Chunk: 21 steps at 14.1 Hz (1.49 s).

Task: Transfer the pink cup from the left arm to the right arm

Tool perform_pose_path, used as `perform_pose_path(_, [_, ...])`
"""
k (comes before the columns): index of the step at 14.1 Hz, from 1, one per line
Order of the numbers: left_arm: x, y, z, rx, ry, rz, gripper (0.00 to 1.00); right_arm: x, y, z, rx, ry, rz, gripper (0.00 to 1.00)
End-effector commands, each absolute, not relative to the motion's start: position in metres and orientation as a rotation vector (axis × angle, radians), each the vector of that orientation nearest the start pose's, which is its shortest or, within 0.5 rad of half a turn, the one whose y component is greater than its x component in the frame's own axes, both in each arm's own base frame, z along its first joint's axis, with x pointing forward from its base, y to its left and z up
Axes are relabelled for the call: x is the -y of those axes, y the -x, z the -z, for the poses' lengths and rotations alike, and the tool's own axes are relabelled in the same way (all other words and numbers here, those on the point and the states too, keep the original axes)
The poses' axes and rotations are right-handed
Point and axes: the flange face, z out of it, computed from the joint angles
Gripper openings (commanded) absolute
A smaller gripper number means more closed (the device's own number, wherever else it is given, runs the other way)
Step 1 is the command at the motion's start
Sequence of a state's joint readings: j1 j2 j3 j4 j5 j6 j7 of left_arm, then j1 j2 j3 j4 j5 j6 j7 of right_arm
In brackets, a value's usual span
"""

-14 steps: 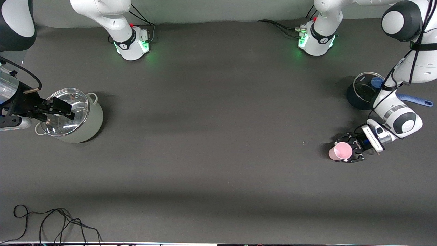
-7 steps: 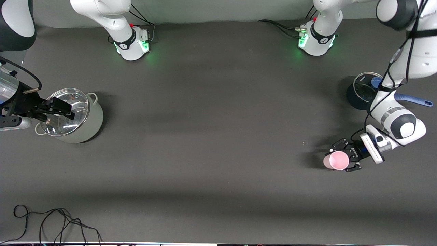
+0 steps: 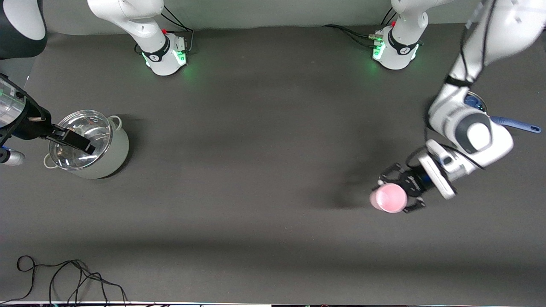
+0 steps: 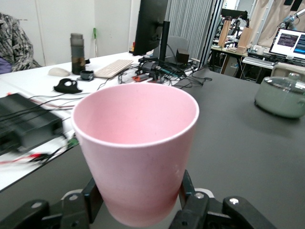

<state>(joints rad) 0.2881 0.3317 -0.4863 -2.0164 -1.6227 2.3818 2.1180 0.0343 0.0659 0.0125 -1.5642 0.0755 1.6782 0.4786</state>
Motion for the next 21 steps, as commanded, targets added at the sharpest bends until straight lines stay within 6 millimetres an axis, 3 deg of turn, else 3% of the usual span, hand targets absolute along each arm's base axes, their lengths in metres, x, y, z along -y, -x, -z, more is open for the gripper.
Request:
perform_pose_path(1, [0.178, -0.539, -0.359, 0.985, -1.968, -1.175, 0.37, -0.038, -0.579, -0.613, -0.905, 2.887, -0.027, 1.0])
perform_pose_path(2, [0.205, -0.526, -0.374, 0.979, -1.969, -1.172, 0.37, -0.036, -0.577, -0.614, -0.991, 2.858, -0.056, 1.0])
perform_pose_path(4, [0.257, -0.503, -0.386, 0.972, -1.99, -1.138, 0.37, -0.037, -0.576, -0.617, -1.137, 2.738, -0.109, 1.0])
perform_pose_path(6, [0.298, -0.483, -0.398, 0.96, -1.982, -1.138, 0.37, -0.049, -0.571, -0.624, -1.311, 2.648, -0.186, 1.0])
perform_pose_path(9, [0.336, -0.469, -0.412, 0.959, -1.988, -1.133, 0.37, -0.086, -0.558, -0.644, -1.466, 2.583, -0.334, 1.0])
perform_pose_path(11, [0.349, -0.465, -0.421, 0.933, -1.997, -1.129, 0.37, -0.104, -0.551, -0.652, -1.566, 2.517, -0.434, 1.0])
perform_pose_path(12, [0.356, -0.464, -0.43, 0.912, -1.992, -1.132, 0.37, -0.125, -0.544, -0.655, -1.578, 2.516, -0.45, 1.0])
perform_pose_path(15, [0.371, -0.457, -0.427, 0.902, -2.03, -1.116, 0.37, -0.19, -0.527, -0.662, -1.624, 2.519, -0.465, 1.0])
perform_pose_path(19, [0.382, -0.45, -0.429, 0.917, -2.021, -1.111, 0.37, -0.292, -0.507, -0.651, -1.672, 2.549, -0.493, 1.0])
perform_pose_path(21, [0.382, -0.449, -0.428, 0.918, -2.024, -1.112, 0.37, -0.331, -0.507, -0.647, -1.687, 2.537, -0.486, 1.0])
